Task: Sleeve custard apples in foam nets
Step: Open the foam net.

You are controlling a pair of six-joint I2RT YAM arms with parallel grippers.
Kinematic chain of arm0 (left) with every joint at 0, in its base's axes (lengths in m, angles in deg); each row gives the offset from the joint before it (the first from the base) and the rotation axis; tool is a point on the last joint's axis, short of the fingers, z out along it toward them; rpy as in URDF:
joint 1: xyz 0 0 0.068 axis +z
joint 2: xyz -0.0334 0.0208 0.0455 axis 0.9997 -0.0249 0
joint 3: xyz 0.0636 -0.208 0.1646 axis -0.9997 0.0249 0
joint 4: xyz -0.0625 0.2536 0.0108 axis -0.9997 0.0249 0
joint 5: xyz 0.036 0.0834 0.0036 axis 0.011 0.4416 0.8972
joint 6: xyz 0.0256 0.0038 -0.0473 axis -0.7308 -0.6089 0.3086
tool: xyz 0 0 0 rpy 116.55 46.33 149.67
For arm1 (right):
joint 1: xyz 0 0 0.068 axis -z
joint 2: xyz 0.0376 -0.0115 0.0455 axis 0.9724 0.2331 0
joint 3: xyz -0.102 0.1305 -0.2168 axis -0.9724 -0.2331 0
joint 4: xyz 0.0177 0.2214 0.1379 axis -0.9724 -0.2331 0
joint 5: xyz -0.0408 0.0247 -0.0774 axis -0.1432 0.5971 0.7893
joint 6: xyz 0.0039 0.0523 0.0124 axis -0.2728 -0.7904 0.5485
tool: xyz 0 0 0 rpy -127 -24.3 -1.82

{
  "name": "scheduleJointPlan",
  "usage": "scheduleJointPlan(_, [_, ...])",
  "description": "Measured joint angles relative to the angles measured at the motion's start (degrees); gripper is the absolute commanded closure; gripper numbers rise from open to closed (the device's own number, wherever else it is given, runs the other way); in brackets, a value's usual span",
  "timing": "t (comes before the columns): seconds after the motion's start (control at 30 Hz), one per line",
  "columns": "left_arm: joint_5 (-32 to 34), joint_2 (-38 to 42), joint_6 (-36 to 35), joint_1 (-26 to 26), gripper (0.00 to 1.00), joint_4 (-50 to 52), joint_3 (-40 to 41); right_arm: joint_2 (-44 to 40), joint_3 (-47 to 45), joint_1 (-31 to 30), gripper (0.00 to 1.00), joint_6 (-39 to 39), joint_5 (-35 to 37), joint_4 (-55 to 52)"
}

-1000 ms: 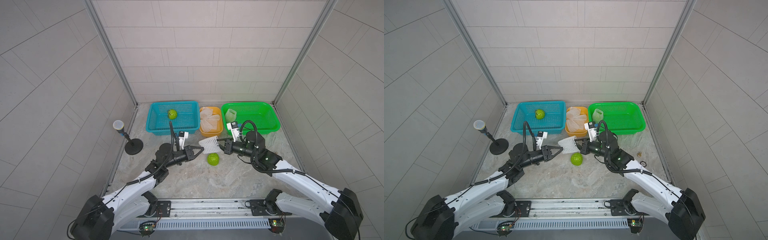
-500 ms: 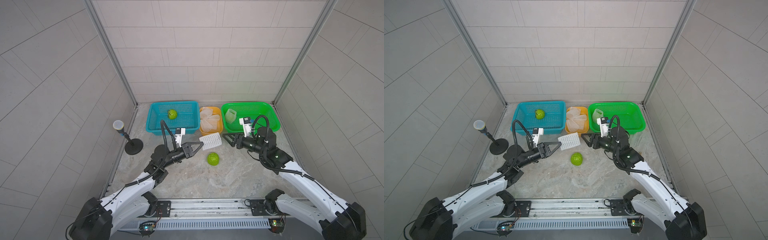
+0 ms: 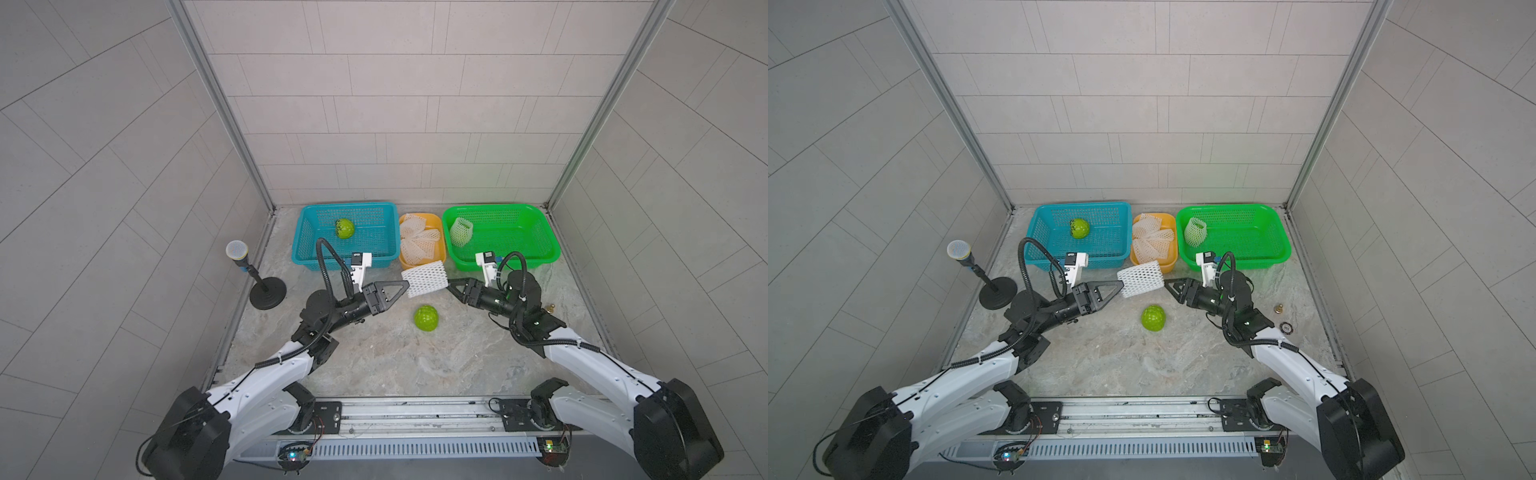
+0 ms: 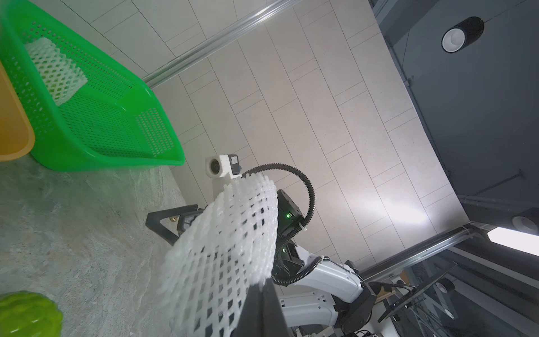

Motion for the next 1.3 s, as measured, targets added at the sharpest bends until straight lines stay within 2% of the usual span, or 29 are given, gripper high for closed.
scheduleJointPlan(0.3, [-1.8,-5.1,3.1,0.0,1.0,-7.3,-0.1,4.3,1.9,-5.3,0.34,-8.4,-5.0,19.2])
scheduleJointPlan(0.57, [-3.3,-6.1,4.3,-0.3,1.0,-9.9,-0.1,7.4,4.7,-9.7,0.29,-11.3,-8.7,27.5])
scheduleJointPlan(0.77, [-3.5,-6.2,5.2,-0.3,1.0,-11.1,0.0,11.5,4.8,-9.9,0.38,-15.3,-9.7,34.0])
scheduleJointPlan(1.03, [-2.7,-5.4,6.1,0.2,1.0,-12.9,1.5,11.8,4.8,-9.9,0.52,-19.3,-11.3,39.8])
scheduleJointPlan(1.3, [-2.7,-5.4,7.7,1.1,1.0,-14.6,1.8,11.7,3.6,-8.4,0.52,-22.5,-11.8,44.5])
